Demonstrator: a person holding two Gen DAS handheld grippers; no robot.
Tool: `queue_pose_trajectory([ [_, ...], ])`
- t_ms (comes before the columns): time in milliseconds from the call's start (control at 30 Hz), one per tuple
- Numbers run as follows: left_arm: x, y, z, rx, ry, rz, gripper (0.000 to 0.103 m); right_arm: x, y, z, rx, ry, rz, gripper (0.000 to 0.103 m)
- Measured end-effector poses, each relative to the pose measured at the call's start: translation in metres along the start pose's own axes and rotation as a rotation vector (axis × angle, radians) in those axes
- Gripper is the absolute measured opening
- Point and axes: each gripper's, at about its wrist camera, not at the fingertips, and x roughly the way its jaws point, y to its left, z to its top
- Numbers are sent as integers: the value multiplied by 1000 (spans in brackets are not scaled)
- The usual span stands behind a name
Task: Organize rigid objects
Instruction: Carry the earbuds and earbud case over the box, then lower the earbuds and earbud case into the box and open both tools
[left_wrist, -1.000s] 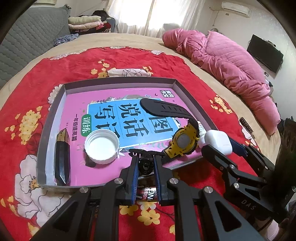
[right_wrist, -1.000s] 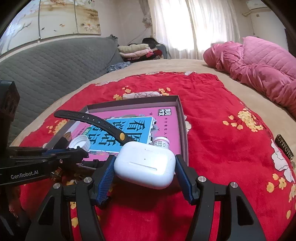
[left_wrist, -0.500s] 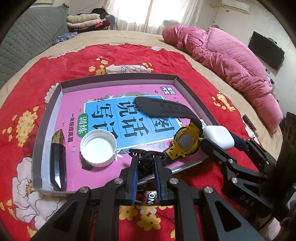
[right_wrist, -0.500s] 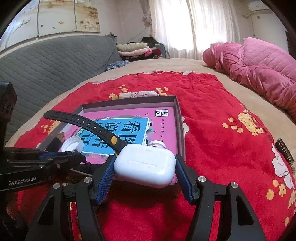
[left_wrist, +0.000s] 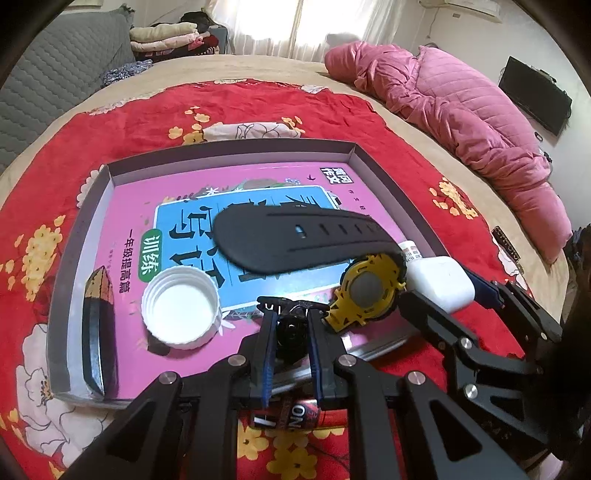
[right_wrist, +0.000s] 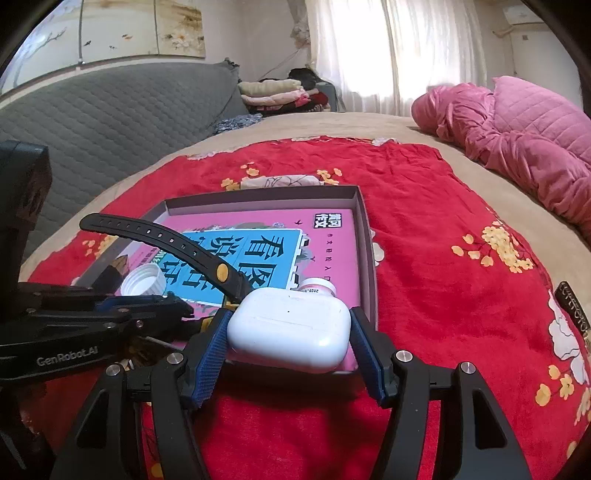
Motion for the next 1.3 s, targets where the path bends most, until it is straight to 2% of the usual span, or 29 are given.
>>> queue_pose_trajectory([
  [833, 13, 3, 6, -27, 22, 20, 17, -1, 0, 0, 7, 0, 13, 69],
  [900, 13, 4, 6, -30, 25, 24, 19, -1, 0, 0, 8, -1, 14, 70],
  [1067, 10, 5, 4, -30, 30, 28, 36, -2, 1, 1, 14, -4, 19, 70],
  [1300, 7, 8, 2, -38, 35, 35, 39, -2, 1, 1, 16, -7, 21, 70],
])
